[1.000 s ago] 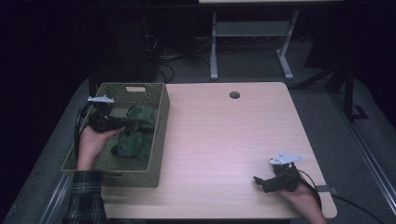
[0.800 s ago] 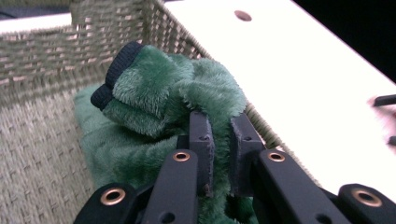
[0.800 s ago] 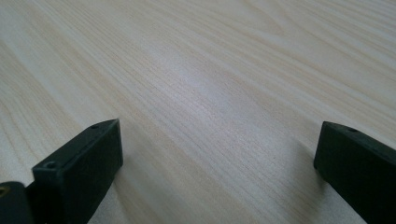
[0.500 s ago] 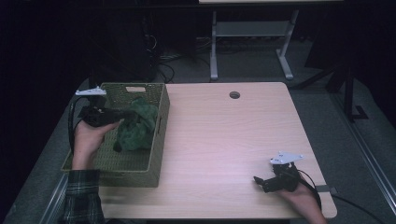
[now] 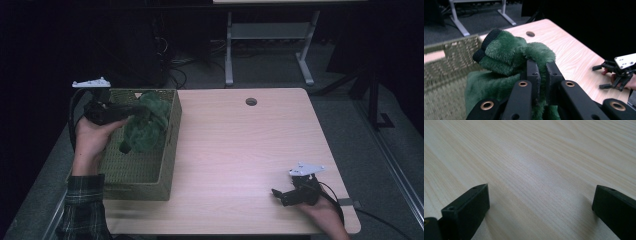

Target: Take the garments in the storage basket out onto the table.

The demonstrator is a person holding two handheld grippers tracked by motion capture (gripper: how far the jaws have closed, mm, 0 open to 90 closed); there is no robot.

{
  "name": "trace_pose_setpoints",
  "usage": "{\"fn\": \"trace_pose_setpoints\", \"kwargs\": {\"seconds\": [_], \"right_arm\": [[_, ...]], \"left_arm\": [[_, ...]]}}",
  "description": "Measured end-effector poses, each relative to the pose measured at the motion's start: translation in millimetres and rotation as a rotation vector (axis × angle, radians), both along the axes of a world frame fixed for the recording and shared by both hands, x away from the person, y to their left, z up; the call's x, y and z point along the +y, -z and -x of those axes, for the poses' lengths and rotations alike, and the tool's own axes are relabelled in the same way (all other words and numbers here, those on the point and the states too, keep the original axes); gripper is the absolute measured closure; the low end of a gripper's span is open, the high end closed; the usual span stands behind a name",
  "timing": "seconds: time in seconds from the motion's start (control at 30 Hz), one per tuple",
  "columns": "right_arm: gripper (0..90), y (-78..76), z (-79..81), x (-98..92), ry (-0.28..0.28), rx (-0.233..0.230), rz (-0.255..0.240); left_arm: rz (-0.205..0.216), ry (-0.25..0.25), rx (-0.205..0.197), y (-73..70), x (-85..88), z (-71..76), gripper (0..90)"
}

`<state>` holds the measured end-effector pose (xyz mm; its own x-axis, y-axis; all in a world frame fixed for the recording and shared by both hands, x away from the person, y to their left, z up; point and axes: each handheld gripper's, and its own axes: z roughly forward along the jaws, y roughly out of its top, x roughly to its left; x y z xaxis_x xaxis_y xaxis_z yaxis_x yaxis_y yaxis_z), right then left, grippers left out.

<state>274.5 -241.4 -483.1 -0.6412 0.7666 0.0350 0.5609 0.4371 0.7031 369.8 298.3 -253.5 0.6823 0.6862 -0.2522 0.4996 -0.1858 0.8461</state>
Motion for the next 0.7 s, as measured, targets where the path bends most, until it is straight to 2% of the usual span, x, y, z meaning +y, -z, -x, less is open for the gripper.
{"fn": "trace_pose_setpoints", "kwargs": {"seconds": [0.37,0.57,0.7], "right_arm": [[0.9,-0.1,0.0,0.0,0.0,0.001,0.0],[0.9,-0.2,0.1,0.1,0.001,0.002,-0.001],[0.9,-0.1,0.1,0.0,0.0,0.001,0.0]], "left_arm": [[0.028,0.031,-0.072,-30.9,-16.7,6.3,83.8],[0.057,0.058,-0.095,-37.6,-28.9,8.6,83.8],[0.053,0.078,-0.1,-36.5,-40.9,8.5,83.7]]}}
